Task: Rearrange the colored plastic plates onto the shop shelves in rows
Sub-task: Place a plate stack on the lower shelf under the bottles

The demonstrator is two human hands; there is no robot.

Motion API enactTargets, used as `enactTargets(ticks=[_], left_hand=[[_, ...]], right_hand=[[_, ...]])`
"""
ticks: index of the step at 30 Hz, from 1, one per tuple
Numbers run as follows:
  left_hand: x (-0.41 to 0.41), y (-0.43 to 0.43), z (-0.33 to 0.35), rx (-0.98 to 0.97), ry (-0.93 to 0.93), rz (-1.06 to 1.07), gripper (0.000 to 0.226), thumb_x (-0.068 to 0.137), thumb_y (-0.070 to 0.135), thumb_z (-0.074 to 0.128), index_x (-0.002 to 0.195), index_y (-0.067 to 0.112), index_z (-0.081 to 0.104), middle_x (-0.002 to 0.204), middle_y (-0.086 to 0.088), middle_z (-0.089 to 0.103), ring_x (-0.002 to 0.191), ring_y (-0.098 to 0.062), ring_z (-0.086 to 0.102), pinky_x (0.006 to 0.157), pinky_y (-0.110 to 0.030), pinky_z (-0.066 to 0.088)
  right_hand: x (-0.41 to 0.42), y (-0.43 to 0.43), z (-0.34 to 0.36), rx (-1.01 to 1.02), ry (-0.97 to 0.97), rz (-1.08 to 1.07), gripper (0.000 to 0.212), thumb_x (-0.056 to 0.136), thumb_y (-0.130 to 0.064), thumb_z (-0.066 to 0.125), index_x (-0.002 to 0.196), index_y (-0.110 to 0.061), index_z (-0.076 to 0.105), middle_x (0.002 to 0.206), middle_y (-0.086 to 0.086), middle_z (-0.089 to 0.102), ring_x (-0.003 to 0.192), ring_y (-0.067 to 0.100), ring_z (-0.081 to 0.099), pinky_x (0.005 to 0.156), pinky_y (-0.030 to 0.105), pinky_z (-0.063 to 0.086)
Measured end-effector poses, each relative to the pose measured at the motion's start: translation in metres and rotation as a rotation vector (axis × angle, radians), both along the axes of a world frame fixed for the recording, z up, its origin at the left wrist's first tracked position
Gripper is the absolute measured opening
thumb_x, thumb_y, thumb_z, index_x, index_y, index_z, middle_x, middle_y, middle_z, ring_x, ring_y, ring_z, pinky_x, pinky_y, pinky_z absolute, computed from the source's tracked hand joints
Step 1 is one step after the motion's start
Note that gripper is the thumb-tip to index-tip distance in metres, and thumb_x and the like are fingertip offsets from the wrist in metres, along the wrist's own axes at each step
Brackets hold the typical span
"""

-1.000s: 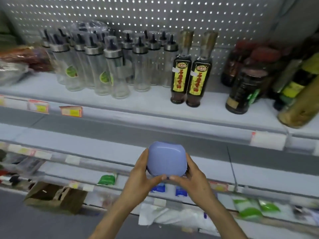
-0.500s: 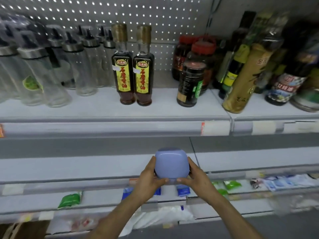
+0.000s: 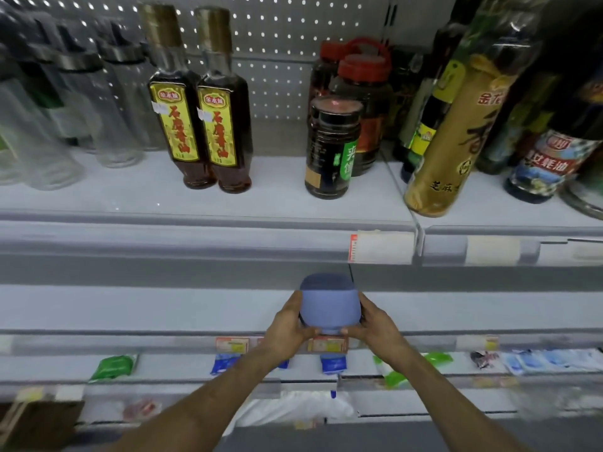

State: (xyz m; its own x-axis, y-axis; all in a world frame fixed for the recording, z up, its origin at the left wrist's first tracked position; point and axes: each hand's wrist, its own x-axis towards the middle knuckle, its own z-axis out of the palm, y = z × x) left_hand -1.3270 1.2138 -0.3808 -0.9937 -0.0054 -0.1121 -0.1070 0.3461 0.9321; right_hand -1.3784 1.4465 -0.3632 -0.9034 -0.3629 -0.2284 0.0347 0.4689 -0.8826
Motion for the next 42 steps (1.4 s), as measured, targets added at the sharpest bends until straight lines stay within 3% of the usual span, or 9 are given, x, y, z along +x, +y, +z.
enactTargets(ticks=[8,13,18,23,28,30,34,38,42], left_hand=[[-0.006,0.004,-0.001,-0.030,0.009,0.010,0.080,0.089,0.022,0.079,0.149,0.046,0.033,0.143,0.021,0.053,0.127,0.008,0.051,0.098,-0.008,0.044],[0.001,0.006,-0.007,-0.070,0.025,-0.012,0.083,0.090,0.023,0.077,0.157,0.037,0.031,0.147,0.017,0.053,0.133,-0.003,0.053,0.105,-0.022,0.050],[0.006,0.010,-0.007,-0.076,0.019,-0.005,0.082,0.092,0.023,0.076,0.157,0.038,0.029,0.145,0.018,0.054,0.129,-0.001,0.054,0.100,-0.022,0.054],[0.009,0.013,-0.004,-0.079,-0.011,-0.001,0.080,0.093,0.026,0.076,0.156,0.039,0.028,0.140,0.018,0.057,0.118,0.010,0.057,0.092,-0.011,0.051],[0.015,0.017,0.002,-0.116,-0.026,0.028,0.075,0.092,0.030,0.077,0.150,0.041,0.031,0.141,0.018,0.054,0.121,-0.004,0.059,0.089,-0.006,0.048],[0.021,0.017,0.006,-0.169,-0.044,0.078,0.078,0.094,0.033,0.073,0.157,0.029,0.028,0.151,0.017,0.043,0.134,-0.010,0.051,0.099,-0.004,0.041],[0.042,0.010,0.010,-0.224,-0.044,0.230,0.084,0.096,0.033,0.070,0.164,0.024,0.020,0.169,0.008,0.021,0.153,-0.013,0.028,0.118,-0.023,0.029],[0.077,-0.009,0.023,-0.247,0.022,0.353,0.068,0.098,0.029,0.067,0.158,0.029,0.033,0.165,0.011,0.028,0.149,-0.007,0.032,0.122,-0.028,0.031],[0.128,-0.044,0.041,-0.264,0.058,0.562,0.061,0.099,0.043,0.065,0.154,0.033,0.041,0.157,0.018,0.037,0.140,-0.002,0.043,0.116,-0.032,0.041]], right_hand=[[-0.013,0.007,-0.010,-0.008,-0.017,0.030,0.095,0.081,-0.032,0.089,0.158,-0.040,0.034,0.144,-0.020,0.059,0.129,0.001,0.058,0.105,0.026,0.052],[-0.007,0.012,-0.015,0.014,-0.006,0.044,0.094,0.085,-0.036,0.085,0.161,-0.038,0.029,0.147,-0.019,0.056,0.128,-0.002,0.058,0.102,0.021,0.052],[-0.003,0.015,-0.019,-0.008,-0.018,0.033,0.092,0.086,-0.040,0.083,0.160,-0.039,0.030,0.150,-0.017,0.054,0.132,0.005,0.057,0.108,0.035,0.052],[-0.002,0.014,-0.016,-0.006,-0.023,0.033,0.086,0.089,-0.031,0.081,0.159,-0.036,0.032,0.148,-0.016,0.055,0.127,-0.003,0.058,0.100,0.017,0.051],[0.009,0.014,-0.008,0.053,0.049,-0.019,0.074,0.092,-0.019,0.079,0.147,-0.041,0.035,0.145,-0.013,0.049,0.123,-0.006,0.052,0.089,-0.002,0.040],[0.016,0.012,-0.002,0.103,0.127,-0.039,0.072,0.094,-0.017,0.075,0.151,-0.035,0.034,0.147,-0.011,0.042,0.125,-0.001,0.047,0.086,-0.008,0.034],[0.033,-0.001,0.008,0.240,0.308,0.012,0.071,0.098,-0.016,0.069,0.158,-0.024,0.033,0.164,-0.005,0.025,0.145,0.011,0.033,0.118,0.017,0.032],[0.051,-0.037,0.019,0.234,0.436,0.129,0.057,0.099,-0.019,0.066,0.152,-0.024,0.044,0.160,-0.008,0.032,0.141,0.009,0.038,0.110,0.010,0.031],[0.069,-0.100,0.034,0.152,0.469,0.360,0.050,0.102,-0.017,0.060,0.148,-0.030,0.046,0.154,-0.015,0.037,0.136,0.001,0.040,0.111,0.022,0.041]])
